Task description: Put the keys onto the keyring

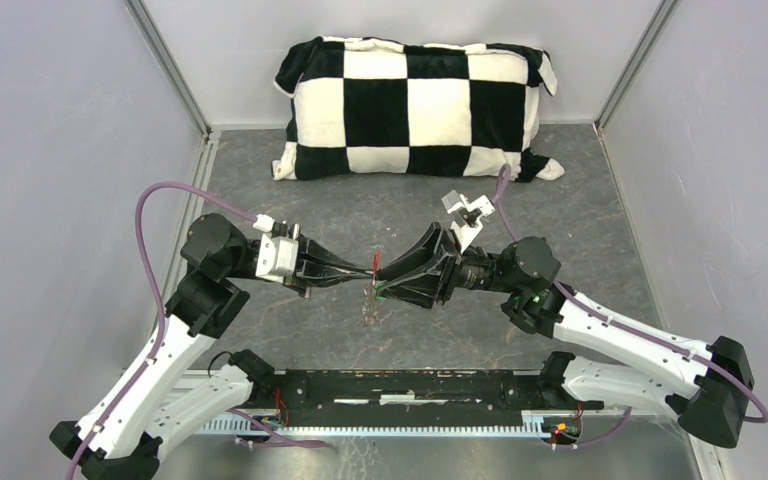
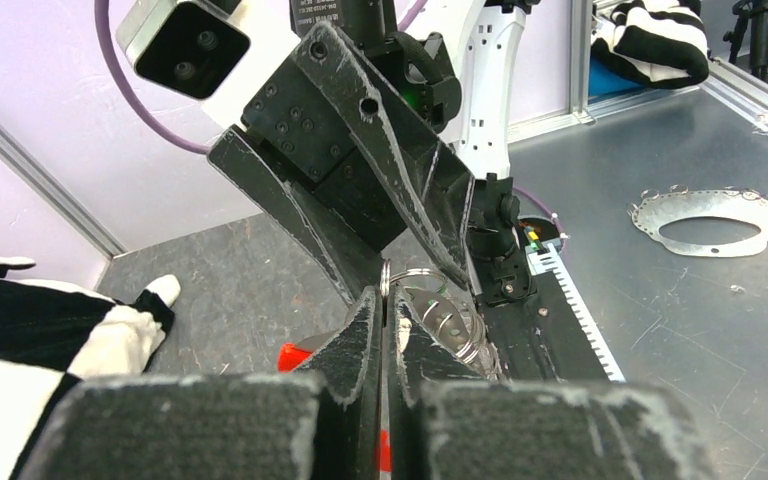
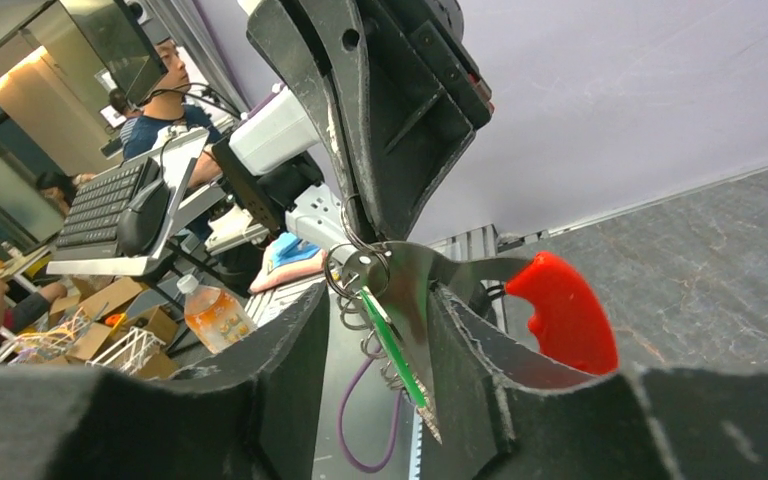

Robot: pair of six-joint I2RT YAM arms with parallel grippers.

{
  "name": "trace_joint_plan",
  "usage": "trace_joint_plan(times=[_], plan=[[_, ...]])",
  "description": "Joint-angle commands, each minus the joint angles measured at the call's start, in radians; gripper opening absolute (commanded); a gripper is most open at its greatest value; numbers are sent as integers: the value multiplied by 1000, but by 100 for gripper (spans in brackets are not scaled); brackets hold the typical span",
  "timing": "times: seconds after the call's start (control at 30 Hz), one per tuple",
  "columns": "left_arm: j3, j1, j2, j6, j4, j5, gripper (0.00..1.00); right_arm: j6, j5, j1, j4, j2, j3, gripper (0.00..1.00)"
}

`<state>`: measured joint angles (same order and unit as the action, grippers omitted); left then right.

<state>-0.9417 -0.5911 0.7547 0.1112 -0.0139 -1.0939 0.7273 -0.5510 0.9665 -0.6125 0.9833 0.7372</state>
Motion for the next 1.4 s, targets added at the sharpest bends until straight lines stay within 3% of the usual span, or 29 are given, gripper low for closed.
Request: trace_joint_plan(times=[0.0, 0.23, 0.47, 0.73, 0.83, 1.37], plan=[[-31, -1, 0, 16, -35, -17, 2, 25, -62, -3, -31, 25, 25, 45], [-35, -1, 1, 14, -37, -15, 2, 10, -90, -2, 8, 59, 62, 16], [-34, -1, 3, 39, -13, -23, 2, -37, -72, -3, 88, 41, 85, 3], [-64, -1, 27, 108, 118, -87, 2, -332, 33, -5, 558, 76, 333, 0], [-74, -2, 36, 157, 186, -105, 2, -396, 64, -4, 661, 80, 395, 0], [-73, -2, 49, 240, 273, -112, 2, -468, 99, -7, 737, 62, 455, 0]])
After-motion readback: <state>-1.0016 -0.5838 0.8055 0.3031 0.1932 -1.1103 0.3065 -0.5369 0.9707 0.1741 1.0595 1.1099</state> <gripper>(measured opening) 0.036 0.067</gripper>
